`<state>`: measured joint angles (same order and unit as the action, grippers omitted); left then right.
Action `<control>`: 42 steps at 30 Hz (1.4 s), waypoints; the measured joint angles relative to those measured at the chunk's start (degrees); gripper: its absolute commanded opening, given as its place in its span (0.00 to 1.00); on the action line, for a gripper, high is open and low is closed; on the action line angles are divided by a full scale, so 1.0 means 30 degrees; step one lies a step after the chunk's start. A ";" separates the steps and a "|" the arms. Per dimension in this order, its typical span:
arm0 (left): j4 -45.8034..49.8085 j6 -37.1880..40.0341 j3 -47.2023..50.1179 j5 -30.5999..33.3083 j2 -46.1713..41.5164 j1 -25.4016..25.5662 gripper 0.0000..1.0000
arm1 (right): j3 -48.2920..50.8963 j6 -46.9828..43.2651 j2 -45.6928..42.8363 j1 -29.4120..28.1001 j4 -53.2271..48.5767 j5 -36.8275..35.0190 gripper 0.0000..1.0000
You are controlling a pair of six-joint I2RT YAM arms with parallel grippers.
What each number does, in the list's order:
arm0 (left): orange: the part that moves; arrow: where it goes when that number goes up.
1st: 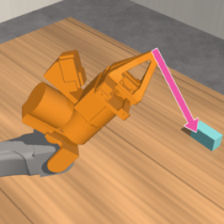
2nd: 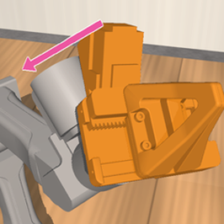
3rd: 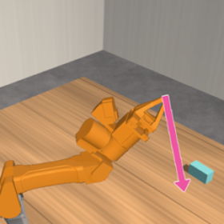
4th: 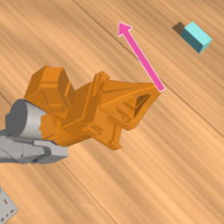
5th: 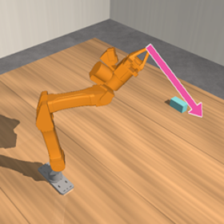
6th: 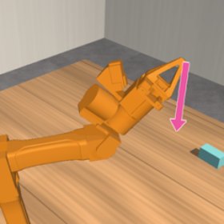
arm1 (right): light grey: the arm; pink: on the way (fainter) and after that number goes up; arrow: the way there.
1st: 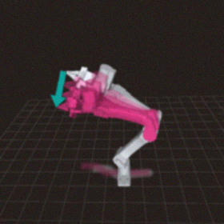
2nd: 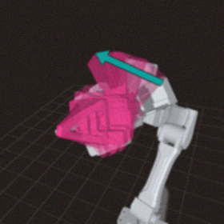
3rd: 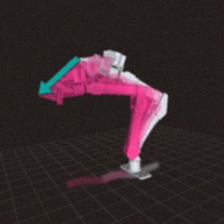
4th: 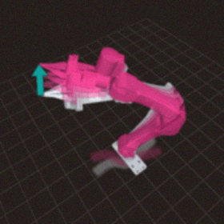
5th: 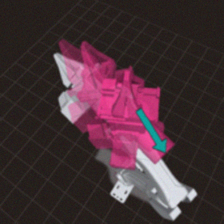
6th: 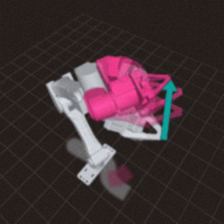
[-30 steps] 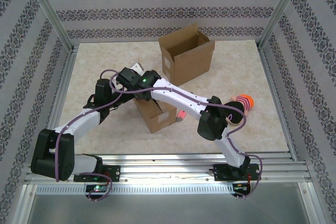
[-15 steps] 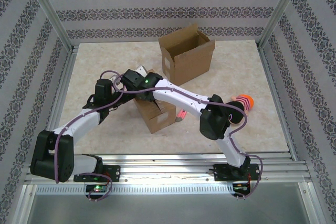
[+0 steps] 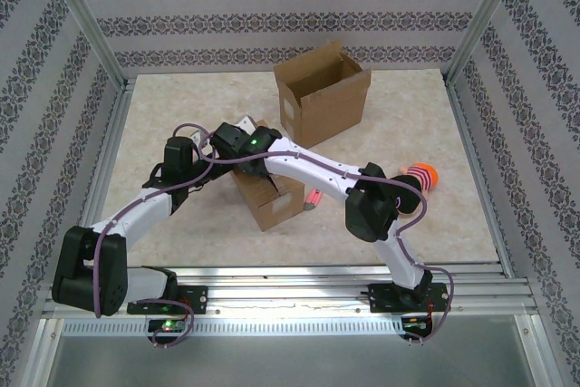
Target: Unpack the express box
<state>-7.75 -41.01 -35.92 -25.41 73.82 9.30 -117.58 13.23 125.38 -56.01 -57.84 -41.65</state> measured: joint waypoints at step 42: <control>-0.0284 0.0277 -0.0772 -0.0124 0.1144 0.0138 0.92 | 0.3060 -0.0044 -0.2878 0.1763 0.3548 0.0743 0.00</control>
<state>-8.60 -40.18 -38.24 -25.78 77.25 9.72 -108.40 13.10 116.75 -50.72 -47.20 -39.42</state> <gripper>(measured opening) 0.913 0.061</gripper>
